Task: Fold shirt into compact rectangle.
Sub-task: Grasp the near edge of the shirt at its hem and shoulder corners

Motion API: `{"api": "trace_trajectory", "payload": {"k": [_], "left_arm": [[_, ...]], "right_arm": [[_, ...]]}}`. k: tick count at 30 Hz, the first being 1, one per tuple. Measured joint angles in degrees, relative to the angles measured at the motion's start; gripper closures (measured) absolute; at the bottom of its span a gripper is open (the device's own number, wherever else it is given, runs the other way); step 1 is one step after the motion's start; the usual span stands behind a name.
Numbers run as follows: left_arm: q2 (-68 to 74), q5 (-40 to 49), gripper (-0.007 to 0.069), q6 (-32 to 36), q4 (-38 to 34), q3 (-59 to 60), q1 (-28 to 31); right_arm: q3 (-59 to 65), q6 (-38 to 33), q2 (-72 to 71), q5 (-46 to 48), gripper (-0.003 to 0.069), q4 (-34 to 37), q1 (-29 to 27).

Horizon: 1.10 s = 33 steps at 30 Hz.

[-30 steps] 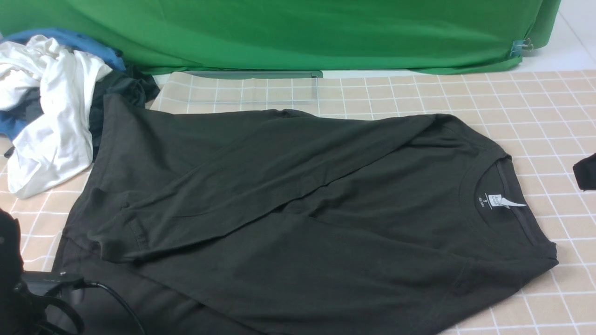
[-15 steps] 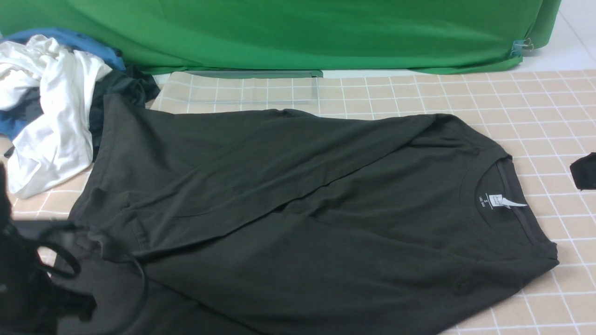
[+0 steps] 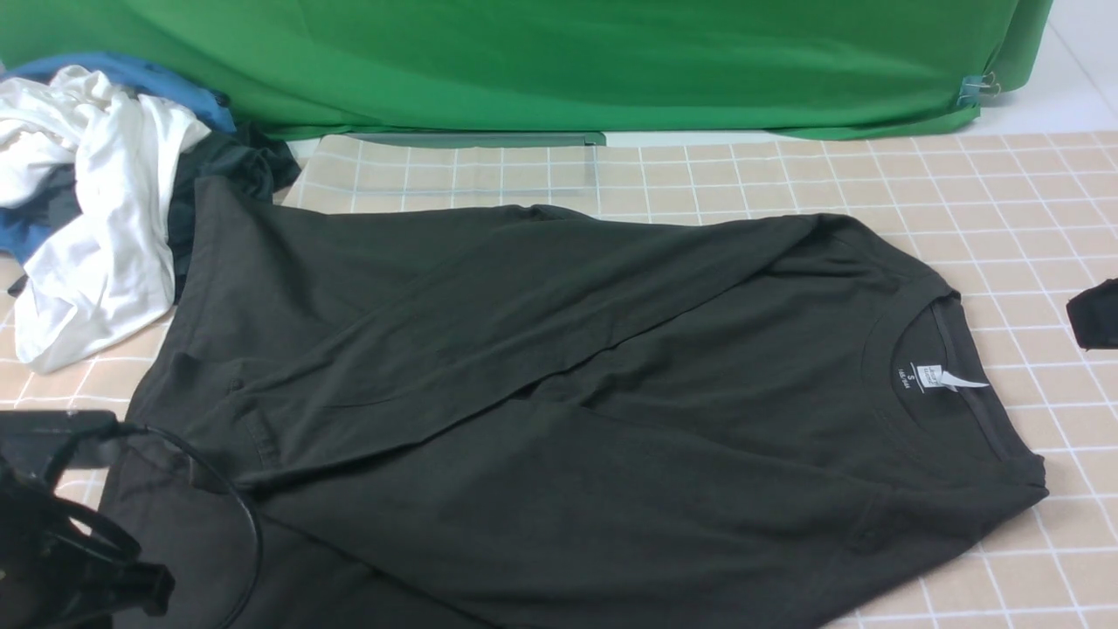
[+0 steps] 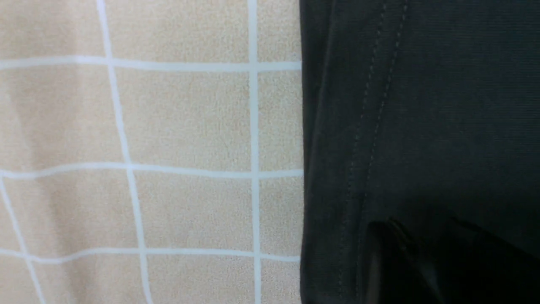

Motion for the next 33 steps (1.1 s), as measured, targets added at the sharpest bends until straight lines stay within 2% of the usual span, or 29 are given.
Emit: {"api": "trace_trajectory", "payload": {"k": [7, 10, 13, 16, 17, 19, 20, 21, 23, 28, 33], "left_arm": [[4.3, -1.5, 0.0078, 0.0, 2.5, 2.4, 0.0], [4.8, -2.4, 0.0013, 0.3, 2.7, 2.9, 0.1], [5.3, -2.6, 0.0011, 0.6, 2.6, 2.9, 0.1], [6.2, -2.2, 0.0113, 0.4, 1.1, 2.7, 0.1], [6.2, -2.2, 0.0125, 0.4, 0.9, 2.7, 0.1], [6.7, -1.9, 0.0337, 0.1, -1.5, 2.7, 0.1], [6.7, -1.9, 0.0355, 0.1, -1.8, 2.6, 0.1], [6.8, -1.9, 0.0483, -0.4, -1.5, 2.5, 0.1], [7.1, -1.5, 0.0564, -1.0, -0.6, 2.0, 0.1], [7.4, 1.9, 0.0598, -3.7, -0.4, -1.0, 0.1], [0.1, 5.3, 0.0607, -4.3, -2.1, -6.0, 0.1]], "right_arm": [[0.0, -0.3, 0.0, -0.6, 0.0531, 0.1, 0.0], [0.0, -0.4, 0.0, -1.4, 0.0528, 0.1, 0.0], [0.0, -0.4, 0.0, -1.8, 0.0525, 0.1, 0.0], [0.0, -0.4, 0.0, -2.0, 0.0520, 0.1, 0.0], [0.0, -0.4, 0.0, -2.0, 0.0520, 0.1, 0.0], [0.0, -0.4, 0.0, -2.0, 0.0516, 0.1, 0.0], [0.0, -0.4, 0.0, -2.0, 0.0516, 0.1, 0.0], [0.0, -0.4, 0.0, -2.0, 0.0515, 0.1, 0.0], [0.0, -0.4, 0.0, -2.0, 0.0515, 0.1, 0.0], [-0.1, -0.4, 0.0, -2.0, 0.0515, 0.1, 0.0], [-2.5, -0.4, 0.0, -1.6, 0.0515, 0.1, 0.0]]}}
